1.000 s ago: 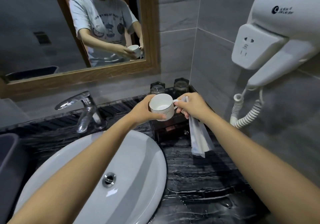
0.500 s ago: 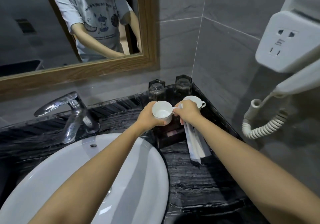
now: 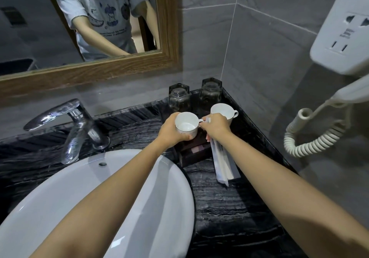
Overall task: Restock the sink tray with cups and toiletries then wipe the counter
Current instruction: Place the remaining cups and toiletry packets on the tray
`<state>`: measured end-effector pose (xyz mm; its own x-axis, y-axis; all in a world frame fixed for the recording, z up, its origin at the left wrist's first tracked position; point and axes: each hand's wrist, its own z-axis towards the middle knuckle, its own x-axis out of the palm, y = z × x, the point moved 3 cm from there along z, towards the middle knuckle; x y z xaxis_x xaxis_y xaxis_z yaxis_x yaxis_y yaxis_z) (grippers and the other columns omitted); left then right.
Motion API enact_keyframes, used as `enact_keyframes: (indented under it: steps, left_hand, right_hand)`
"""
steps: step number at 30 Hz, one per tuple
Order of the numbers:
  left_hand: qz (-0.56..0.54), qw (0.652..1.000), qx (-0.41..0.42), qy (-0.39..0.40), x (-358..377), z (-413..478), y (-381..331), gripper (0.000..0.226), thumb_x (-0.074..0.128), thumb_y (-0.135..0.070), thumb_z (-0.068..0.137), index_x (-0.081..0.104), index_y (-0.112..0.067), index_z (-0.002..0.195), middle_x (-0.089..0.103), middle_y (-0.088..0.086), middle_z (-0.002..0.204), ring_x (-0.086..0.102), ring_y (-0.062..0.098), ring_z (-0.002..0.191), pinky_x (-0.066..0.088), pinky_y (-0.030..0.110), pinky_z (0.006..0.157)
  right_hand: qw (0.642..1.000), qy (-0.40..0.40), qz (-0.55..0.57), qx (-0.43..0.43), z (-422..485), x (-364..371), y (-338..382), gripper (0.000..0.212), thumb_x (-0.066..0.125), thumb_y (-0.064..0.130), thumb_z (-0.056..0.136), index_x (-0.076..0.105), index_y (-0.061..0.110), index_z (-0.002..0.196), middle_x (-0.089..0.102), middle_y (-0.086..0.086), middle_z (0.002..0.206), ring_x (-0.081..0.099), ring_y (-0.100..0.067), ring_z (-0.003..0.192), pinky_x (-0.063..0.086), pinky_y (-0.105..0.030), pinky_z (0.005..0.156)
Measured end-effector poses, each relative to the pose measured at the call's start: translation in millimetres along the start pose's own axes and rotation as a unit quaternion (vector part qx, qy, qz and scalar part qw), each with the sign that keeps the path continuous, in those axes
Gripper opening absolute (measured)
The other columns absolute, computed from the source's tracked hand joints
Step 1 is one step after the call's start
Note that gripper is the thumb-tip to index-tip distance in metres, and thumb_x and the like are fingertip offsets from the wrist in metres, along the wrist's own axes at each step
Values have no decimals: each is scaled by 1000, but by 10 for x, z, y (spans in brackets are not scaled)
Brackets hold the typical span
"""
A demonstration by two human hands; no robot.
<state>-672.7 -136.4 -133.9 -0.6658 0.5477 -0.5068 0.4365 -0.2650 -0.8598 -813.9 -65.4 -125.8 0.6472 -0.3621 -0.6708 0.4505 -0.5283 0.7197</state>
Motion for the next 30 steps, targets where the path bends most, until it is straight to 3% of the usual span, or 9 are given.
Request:
enact_keyframes:
  steps: [3, 6, 8, 10, 12, 18, 23, 27, 30]
  left_hand:
    - [13, 1000, -7, 6, 12, 22, 33, 86, 84, -21, 61, 37, -16, 133, 48, 0, 130, 46, 22, 120, 40, 31, 92]
    - [36, 999, 3, 9, -16, -1, 33, 100, 84, -22, 63, 25, -11, 143, 36, 8, 146, 35, 24, 133, 32, 31, 105]
    - [52, 996, 50, -44, -81, -81, -31, 87, 77, -25, 72, 28, -9, 142, 36, 10, 146, 35, 22, 134, 29, 27, 105]
    - [32, 986, 108, -120, -138, -221, -160, 61, 63, -23, 85, 37, -10, 138, 43, 8, 141, 42, 19, 129, 32, 25, 105]
    - [-25, 981, 128, -145, -121, -369, -314, 43, 54, -23, 90, 46, -14, 131, 52, 3, 133, 49, 13, 121, 38, 25, 103]
    - [-187, 976, 36, 105, 252, -805, -583, 27, 54, -39, 90, 58, -29, 115, 66, -2, 114, 63, 14, 105, 50, 30, 92]
    - [-247, 966, 9, 75, 210, -888, -620, 26, 58, -20, 90, 59, -9, 112, 70, 18, 106, 68, 34, 95, 51, 53, 92]
    - [-214, 976, 6, 47, 113, -902, -558, 12, 61, -21, 87, 67, -15, 97, 71, 13, 98, 67, 33, 93, 52, 50, 90]
    - [-224, 974, -10, 21, 35, -875, -476, 7, 61, -19, 88, 67, -18, 89, 70, 8, 87, 67, 30, 85, 52, 45, 84]
  right_hand:
    - [1000, 4, 4, 2, -39, -16, 41, 21, 56, 16, 86, 67, -2, 89, 43, 5, 20, 53, -10, 36, 42, -20, 46]
    - [999, -9, 33, -8, -106, -116, 100, 8, 57, 16, 87, 61, 15, 81, 51, 5, 34, 54, -10, 35, 43, -18, 45]
    - [999, -10, 33, -24, -169, -226, 167, 13, 53, 16, 88, 62, 14, 78, 56, 0, 39, 54, -9, 36, 45, -12, 48]
    - [995, -13, 95, -38, -243, -369, 252, 16, 53, 15, 88, 67, 8, 88, 64, -4, 50, 55, -12, 40, 51, -19, 59]
    - [979, -2, 196, -50, -328, -503, 365, 14, 56, 13, 88, 65, 4, 95, 67, 1, 55, 55, -14, 40, 50, -21, 52]
    - [934, 24, 354, -48, -555, -680, 707, 12, 57, 15, 93, 61, 4, 92, 63, -7, 69, 51, -5, 32, 48, -15, 40]
    - [936, 54, 345, -49, -626, -659, 734, 20, 57, 21, 93, 59, 4, 104, 63, -6, 79, 62, -14, 60, 55, -16, 48]
    - [958, 63, 276, -47, -603, -689, 571, 27, 51, 38, 94, 59, 12, 92, 63, -5, 87, 62, -16, 76, 55, -21, 59]
    - [963, 14, 266, -28, -602, -619, 225, 31, 48, 38, 95, 60, 11, 88, 62, -1, 78, 60, -16, 69, 53, -21, 56]
